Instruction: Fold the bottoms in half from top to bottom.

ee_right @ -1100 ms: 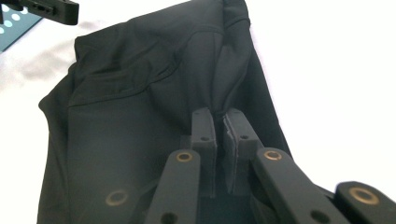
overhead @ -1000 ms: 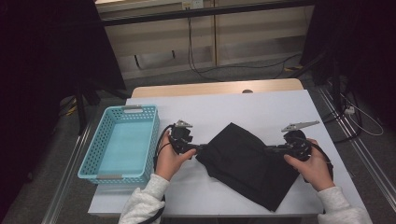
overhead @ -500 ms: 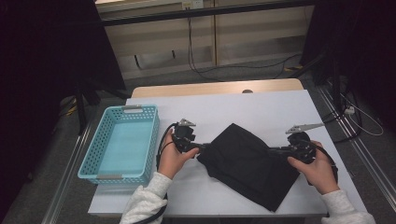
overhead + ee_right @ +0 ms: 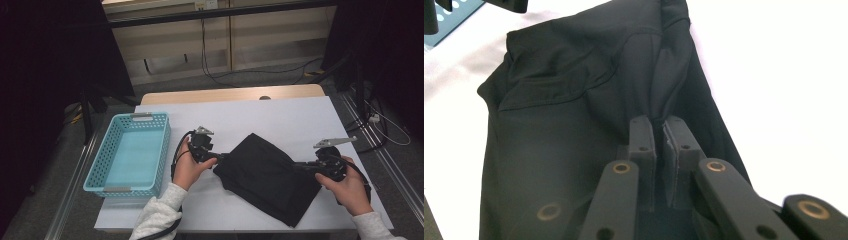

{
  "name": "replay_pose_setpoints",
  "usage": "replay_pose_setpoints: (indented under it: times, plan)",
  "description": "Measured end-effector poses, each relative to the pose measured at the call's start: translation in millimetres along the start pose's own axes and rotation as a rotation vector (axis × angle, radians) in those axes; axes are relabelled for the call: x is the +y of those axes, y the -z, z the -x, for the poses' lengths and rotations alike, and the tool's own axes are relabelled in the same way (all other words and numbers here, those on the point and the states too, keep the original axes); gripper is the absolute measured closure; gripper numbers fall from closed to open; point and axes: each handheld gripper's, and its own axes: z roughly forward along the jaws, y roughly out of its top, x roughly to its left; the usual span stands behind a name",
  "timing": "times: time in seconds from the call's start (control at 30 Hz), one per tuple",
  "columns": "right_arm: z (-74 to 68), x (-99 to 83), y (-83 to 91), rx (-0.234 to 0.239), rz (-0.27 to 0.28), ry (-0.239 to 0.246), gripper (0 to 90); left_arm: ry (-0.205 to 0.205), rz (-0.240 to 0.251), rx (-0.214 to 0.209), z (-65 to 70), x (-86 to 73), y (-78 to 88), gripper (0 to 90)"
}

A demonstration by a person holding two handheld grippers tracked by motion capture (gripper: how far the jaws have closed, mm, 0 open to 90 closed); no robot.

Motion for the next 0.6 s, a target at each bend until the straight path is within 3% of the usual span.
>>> replay_pose_setpoints:
  times: [0.23, 0.4, 0.6]
  plan:
    - [0.3, -5.7, 4.4, -0.002, -0.002, -0.006, 84.1, -0.004, 0.002, 0.002, 0.0, 0.7, 0.2, 22.4]
    - [0.2, -13.0, 11.9, -0.038, -0.019, 0.005, 85.2, 0.003, 0.010, 0.003, 0.3, 1.1, 0.9, 22.3]
    - [4.9, -23.4, 17.5, -0.050, -0.039, -0.018, 87.4, -0.001, 0.007, 0.008, 0.7, 1.6, 0.8, 22.2]
